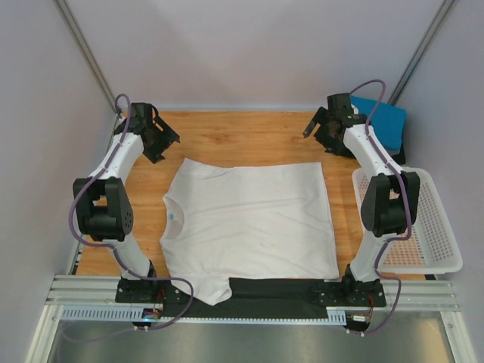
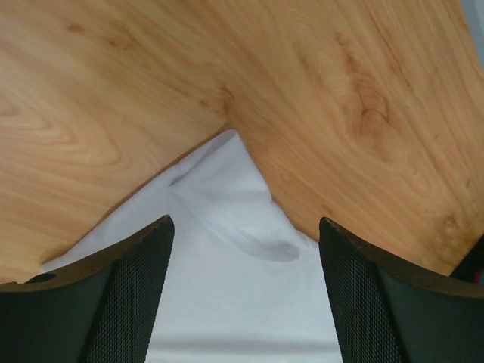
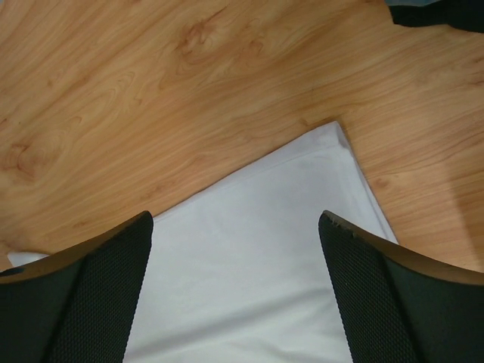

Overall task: Fold and stack the t-shirts
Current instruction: Flatten the tshirt out

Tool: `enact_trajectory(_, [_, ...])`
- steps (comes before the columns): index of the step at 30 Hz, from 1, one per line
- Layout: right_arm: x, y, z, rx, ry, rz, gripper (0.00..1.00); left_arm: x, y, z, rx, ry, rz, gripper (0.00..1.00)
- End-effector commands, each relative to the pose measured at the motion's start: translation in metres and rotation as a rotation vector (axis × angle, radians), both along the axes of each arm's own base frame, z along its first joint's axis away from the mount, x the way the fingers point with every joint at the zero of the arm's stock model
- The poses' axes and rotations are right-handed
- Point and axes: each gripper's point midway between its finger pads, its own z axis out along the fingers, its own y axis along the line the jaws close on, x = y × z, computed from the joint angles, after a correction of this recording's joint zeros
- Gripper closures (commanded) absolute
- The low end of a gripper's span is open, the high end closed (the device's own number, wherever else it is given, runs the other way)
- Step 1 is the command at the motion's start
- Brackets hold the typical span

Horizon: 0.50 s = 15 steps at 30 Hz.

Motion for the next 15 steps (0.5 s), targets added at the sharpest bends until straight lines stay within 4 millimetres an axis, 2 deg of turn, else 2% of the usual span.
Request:
enact_trajectory(1, [0.025, -0.009, 0.007, 0.022, -0.043, -0.065, 0.11, 0.038, -0.019, 0.014, -0.103, -0.066, -0.015, 0.17])
enact_trajectory(2, [0.027, -0.013, -0.003, 0.017, -0.020, -0.070, 0.11, 0.039, -0.021, 0.008, -0.097, -0.049, -0.014, 0.17])
enact_trajectory(3, [0.027, -0.014, -0.006, 0.021, -0.008, -0.062, 0.12, 0.041, -0.023, -0.006, -0.085, -0.018, -0.016, 0.18])
enact_trajectory(5, [0.031, -0.018, -0.009, 0.024, 0.002, -0.067, 0.13, 0.043, -0.029, -0.020, -0.060, -0.001, -0.033, 0.19])
enact_trajectory(6, [0.029, -0.019, -0.017, 0.023, 0.033, -0.061, 0.14, 0.042, -0.030, -0.032, -0.062, 0.025, -0.038, 0.20])
enact_trajectory(10, [0.028, -0.028, -0.027, -0.009, 0.076, -0.052, 0.14, 0.028, -0.036, -0.062, -0.085, 0.086, -0.057, 0.26])
enact_trajectory(15, [0.029, -0.040, -0.037, 0.009, 0.104, -0.061, 0.18, 0.009, -0.035, -0.073, -0.058, 0.107, -0.065, 0.27])
